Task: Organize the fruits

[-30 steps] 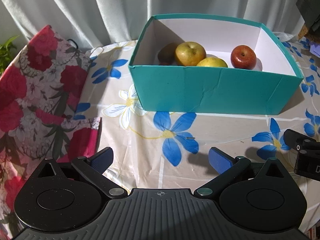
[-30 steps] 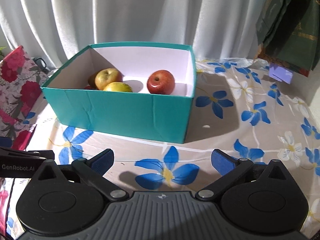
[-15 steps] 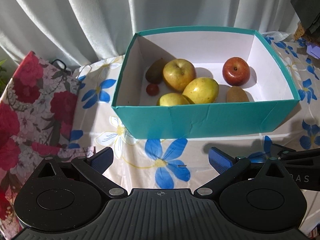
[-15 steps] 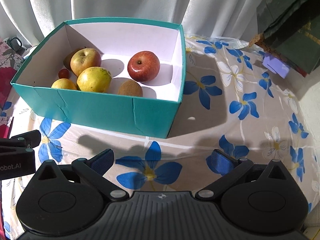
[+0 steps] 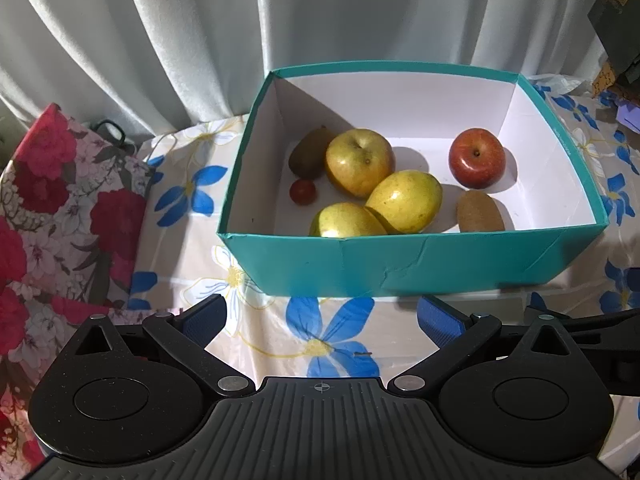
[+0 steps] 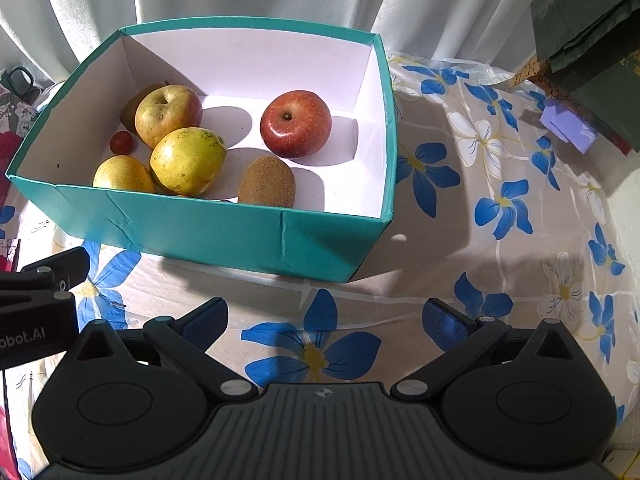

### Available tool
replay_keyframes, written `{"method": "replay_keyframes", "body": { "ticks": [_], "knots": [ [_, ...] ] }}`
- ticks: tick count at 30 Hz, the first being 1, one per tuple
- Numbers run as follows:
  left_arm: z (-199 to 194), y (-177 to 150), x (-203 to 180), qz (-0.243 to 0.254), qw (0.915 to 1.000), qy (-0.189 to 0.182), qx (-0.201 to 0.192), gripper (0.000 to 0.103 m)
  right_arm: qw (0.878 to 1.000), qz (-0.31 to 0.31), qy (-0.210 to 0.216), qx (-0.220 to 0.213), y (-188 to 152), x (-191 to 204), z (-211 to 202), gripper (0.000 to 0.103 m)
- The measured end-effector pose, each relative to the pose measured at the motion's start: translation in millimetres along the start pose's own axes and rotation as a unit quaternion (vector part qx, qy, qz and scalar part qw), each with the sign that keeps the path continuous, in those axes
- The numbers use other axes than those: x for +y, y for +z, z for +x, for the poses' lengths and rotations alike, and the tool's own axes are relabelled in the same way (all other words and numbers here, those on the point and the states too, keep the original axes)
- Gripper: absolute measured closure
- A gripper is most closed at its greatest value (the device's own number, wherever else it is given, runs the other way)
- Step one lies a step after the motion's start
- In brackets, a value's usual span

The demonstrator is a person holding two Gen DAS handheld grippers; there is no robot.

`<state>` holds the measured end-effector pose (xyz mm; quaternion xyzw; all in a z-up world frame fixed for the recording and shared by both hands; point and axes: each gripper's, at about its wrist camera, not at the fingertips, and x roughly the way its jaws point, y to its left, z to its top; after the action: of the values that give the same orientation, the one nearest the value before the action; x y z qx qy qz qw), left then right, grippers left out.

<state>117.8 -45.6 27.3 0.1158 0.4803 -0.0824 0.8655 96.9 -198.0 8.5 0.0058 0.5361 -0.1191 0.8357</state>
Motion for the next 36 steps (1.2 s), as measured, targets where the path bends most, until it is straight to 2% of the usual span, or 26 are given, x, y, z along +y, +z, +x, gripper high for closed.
{"method": "replay_keyframes", "body": {
  "ticks": [36],
  "knots": [
    [5.0,1.3,0.0,0.002,1.0000,-0.005,0.008,0.000,1.000,-0.001,-0.004,0.000,3.1,-0.5,1.8,0.000]
  ]
}}
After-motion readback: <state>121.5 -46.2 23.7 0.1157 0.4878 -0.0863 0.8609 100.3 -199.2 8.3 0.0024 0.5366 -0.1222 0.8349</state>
